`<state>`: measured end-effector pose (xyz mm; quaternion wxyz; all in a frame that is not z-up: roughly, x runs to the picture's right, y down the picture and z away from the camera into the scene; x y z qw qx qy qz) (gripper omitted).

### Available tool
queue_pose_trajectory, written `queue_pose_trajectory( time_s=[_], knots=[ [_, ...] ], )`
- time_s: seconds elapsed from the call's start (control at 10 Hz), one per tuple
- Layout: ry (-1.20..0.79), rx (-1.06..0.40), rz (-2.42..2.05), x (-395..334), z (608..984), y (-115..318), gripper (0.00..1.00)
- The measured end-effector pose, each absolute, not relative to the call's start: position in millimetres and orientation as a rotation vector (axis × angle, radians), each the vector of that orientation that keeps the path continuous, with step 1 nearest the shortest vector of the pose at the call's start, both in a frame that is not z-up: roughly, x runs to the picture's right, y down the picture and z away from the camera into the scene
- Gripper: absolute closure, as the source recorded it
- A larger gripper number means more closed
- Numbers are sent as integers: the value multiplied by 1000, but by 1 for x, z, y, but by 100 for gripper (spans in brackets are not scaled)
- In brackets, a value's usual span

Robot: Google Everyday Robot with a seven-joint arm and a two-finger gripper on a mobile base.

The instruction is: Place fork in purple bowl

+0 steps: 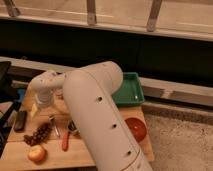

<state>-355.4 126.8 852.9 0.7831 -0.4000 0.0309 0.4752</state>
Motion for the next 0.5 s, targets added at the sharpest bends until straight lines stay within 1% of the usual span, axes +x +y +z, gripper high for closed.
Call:
queue_pose_trajectory(
  time_s=[0.4, 0.5],
  knots=[
    [86, -893, 1007, -364, 862, 138, 20],
    [91, -898, 1004, -365, 864, 140, 22]
  ],
)
